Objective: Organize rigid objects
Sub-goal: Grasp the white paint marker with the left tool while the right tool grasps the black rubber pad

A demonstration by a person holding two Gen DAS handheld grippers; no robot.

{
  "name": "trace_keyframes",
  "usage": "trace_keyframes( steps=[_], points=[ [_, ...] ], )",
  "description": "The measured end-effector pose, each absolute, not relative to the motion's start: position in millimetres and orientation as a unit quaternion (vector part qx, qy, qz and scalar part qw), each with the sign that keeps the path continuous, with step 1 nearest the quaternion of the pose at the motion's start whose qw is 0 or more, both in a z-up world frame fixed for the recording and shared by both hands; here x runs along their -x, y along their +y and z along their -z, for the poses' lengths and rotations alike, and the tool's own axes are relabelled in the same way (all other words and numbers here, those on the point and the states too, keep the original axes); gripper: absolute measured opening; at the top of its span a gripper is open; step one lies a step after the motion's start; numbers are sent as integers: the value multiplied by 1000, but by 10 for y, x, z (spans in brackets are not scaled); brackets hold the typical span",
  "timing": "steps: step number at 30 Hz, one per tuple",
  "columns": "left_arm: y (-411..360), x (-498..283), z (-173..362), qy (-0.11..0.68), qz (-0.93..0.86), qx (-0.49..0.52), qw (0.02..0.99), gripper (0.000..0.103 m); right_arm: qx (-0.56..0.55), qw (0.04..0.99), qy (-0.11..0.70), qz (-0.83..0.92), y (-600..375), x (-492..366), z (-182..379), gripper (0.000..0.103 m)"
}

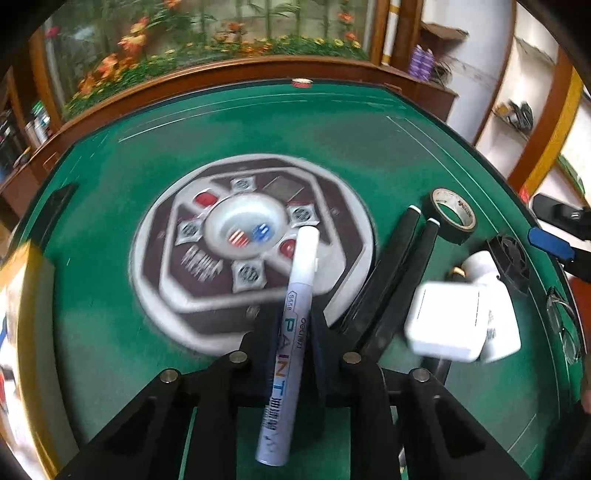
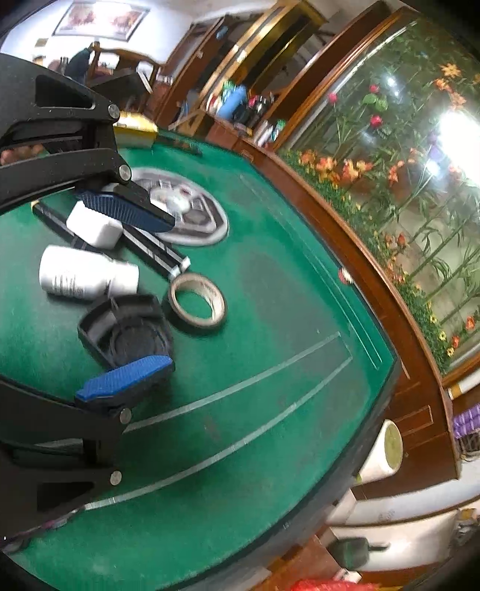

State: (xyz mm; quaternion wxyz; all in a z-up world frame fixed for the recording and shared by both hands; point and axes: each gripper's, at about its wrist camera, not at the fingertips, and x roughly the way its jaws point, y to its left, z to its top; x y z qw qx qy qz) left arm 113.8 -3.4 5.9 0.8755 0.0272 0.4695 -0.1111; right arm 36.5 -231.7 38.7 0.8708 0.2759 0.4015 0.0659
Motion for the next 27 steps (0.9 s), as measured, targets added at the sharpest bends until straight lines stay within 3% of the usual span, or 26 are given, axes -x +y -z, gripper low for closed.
trace_keyframes(
  steps=[12,16,22,24,27],
  points=[
    [198,-656,-21,444,86,6,892,14,-136,883,450,-12,-2009,-454,-252,69],
    [195,-674,-15,437,88,3,895,15,-69,887,457,1,-1861,-464,-175,74],
    [207,-682,-2,432,90,9,897,15,-82,878,471,3,-1950,-503,-105,78],
    [193,-679,-1,429,89,4,899,15,-90,876,473,-10,-1941,-504,-83,69],
    [188,-665,3,423,89,2,902,14,-92,876,474,-16,-1922,-482,-88,66]
  ],
)
